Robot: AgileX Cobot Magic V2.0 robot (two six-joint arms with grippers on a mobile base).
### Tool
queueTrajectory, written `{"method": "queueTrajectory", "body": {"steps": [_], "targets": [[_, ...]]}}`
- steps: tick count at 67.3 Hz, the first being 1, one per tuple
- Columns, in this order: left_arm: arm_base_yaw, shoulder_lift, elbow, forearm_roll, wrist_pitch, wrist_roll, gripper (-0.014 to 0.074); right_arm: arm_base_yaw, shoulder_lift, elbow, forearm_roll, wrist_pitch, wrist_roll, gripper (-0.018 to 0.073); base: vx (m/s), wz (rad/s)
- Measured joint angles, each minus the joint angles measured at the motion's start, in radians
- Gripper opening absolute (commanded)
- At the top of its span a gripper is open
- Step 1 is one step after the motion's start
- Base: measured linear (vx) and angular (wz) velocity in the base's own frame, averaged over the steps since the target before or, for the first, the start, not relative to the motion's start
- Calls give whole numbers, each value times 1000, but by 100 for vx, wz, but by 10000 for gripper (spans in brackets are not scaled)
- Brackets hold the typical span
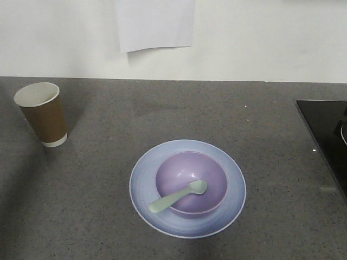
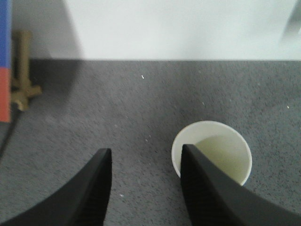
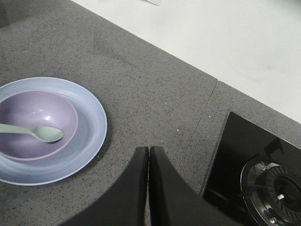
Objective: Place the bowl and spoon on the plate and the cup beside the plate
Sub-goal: 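Move the left gripper over the brown paper cup and lower it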
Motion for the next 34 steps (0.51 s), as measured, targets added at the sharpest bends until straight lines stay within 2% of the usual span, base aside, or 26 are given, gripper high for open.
{"method": "queueTrajectory", "body": {"steps": [17,34], "targets": [[67,126,0,-138,-31,46,355,0,0,0,24,0,0,-6,0,0],[77,215,0,-239,-53,81,355,0,0,0,43,0,0,-6,0,0]]}}
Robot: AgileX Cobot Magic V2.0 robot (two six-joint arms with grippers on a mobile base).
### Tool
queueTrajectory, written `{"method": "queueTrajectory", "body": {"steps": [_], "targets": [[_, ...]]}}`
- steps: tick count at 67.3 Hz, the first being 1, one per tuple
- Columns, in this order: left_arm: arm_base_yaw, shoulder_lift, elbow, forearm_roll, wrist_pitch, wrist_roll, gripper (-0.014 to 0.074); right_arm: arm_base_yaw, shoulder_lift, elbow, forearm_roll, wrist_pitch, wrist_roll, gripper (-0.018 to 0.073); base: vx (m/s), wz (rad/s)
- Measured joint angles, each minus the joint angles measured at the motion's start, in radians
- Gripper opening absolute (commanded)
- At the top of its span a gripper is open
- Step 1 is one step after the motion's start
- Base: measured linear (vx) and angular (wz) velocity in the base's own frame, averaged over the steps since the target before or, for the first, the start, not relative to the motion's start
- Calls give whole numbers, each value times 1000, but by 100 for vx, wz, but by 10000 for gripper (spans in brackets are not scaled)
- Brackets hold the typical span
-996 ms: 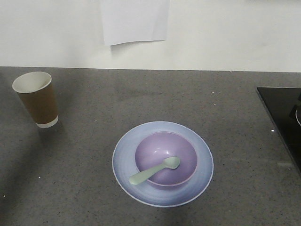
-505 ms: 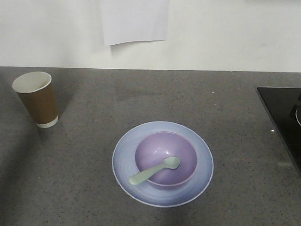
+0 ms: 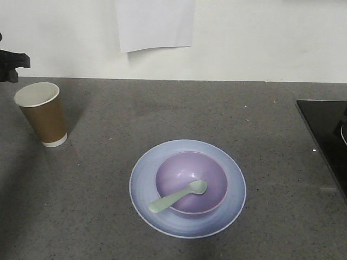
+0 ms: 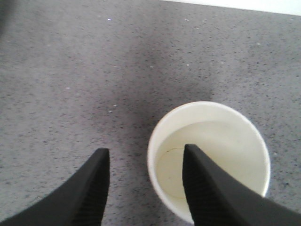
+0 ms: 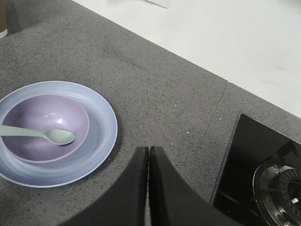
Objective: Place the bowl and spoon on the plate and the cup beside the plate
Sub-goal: 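Move the left gripper over the brown paper cup and lower it, then grip the cup rim with the left gripper and slide it beside the plate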
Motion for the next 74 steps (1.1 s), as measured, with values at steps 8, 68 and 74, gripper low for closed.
{"method": "queueTrajectory", "body": {"steps": [8,68,74], "targets": [[0,11,0,-42,-5,21,355,0,0,0,3,0,0,-6,0,0],[1,165,0,-52,-33,35,187,0,0,0,13,19,0,-6,0,0],[1,165,0,-52,-33,50,31,0,0,0,13,19,0,-6,0,0]]}}
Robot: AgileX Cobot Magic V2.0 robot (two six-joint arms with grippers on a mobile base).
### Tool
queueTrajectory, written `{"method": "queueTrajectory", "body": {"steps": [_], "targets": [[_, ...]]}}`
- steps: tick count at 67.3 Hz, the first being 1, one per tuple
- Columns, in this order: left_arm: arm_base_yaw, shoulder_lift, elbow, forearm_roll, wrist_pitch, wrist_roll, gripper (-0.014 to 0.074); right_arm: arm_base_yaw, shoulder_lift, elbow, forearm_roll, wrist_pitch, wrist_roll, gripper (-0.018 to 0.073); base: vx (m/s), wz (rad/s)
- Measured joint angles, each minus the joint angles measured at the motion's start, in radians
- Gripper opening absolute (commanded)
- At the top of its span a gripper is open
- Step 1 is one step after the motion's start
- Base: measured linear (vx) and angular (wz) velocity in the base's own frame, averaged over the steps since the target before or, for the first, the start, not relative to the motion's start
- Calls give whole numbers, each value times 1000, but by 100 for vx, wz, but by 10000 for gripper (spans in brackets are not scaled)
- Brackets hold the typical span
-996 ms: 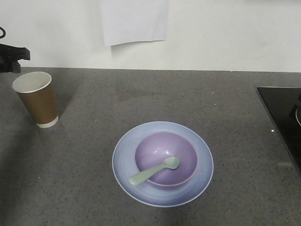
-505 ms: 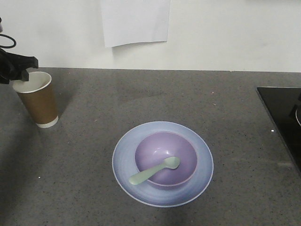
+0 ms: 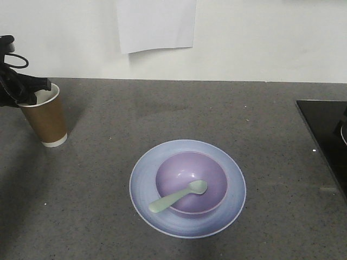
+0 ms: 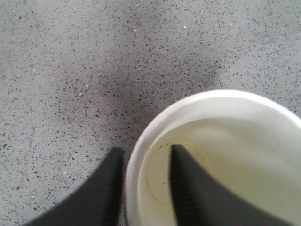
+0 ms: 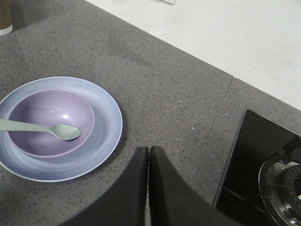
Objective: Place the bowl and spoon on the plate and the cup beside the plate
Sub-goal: 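Grip the cup rim with the left gripper and slide it beside the plate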
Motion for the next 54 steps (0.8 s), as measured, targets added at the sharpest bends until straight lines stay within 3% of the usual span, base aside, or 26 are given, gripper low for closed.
{"method": "queueTrajectory", "body": {"steps": [2,22,29,43,54], "targets": [[0,0,0,0,0,7,-10,0,0,0,0,0,0,-6,0,0],[0,-46,0,-55,18,67,-8,0,0,0,22,8,0,-6,0,0],[0,-114,0,-140,62,142,-8,0,0,0,22,8,0,-6,0,0],[-20,-235,0,-407,278,374,-8,0,0,0,26,8,0,-6,0,0],[-115,-248,1,-441,380,423,-8,0,0,0,38,9,0,-6,0,0]]}}
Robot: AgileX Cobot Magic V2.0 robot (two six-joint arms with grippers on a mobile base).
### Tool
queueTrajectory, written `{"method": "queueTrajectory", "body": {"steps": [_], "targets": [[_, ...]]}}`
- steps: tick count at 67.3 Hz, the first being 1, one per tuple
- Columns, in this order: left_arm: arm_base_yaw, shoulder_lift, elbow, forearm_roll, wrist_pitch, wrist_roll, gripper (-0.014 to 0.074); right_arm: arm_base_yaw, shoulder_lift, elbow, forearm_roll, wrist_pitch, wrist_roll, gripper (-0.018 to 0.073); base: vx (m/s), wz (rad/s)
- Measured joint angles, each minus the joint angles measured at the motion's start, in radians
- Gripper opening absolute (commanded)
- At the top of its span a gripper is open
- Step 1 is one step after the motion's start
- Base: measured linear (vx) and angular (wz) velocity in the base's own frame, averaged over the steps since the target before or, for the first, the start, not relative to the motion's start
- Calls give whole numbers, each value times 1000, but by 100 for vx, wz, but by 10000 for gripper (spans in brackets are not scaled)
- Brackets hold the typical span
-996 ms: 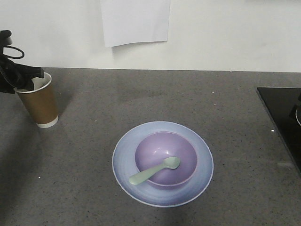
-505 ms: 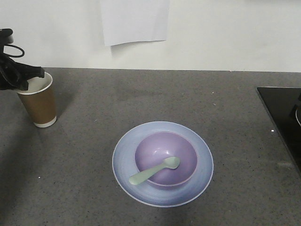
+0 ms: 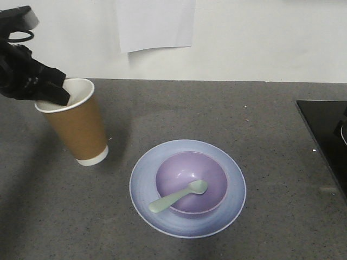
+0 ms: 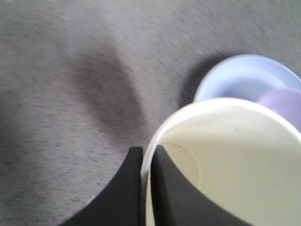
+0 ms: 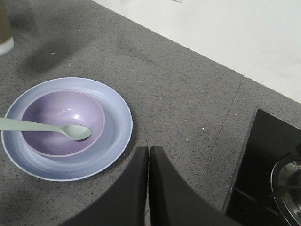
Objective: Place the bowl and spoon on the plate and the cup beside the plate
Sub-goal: 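Grip the cup rim with the left gripper and slide it beside the plate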
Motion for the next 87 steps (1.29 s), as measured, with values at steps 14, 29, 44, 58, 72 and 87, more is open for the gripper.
{"method": "queueTrajectory", "body": {"steps": [14,29,44,58,72,87], "targets": [[-101,4,81,43,-71,-17,-8,0,0,0,14,8,0,-6,0,0],[-121,44,229,66,-155,-35,-8,0,0,0,26,18,0,-6,0,0],[-122,40,247,59,-189,-38,-7,0,0,0,26,20,0,-6,0,0],[-122,40,247,59,-189,-38,17,0,0,0,27,23,0,-6,0,0],[-122,40,247,59,-186,-38,120,0,0,0,27,24,0,-6,0,0],[-127,46,253,59,-165,-38,258,0,0,0,27,24,0,-6,0,0]]}}
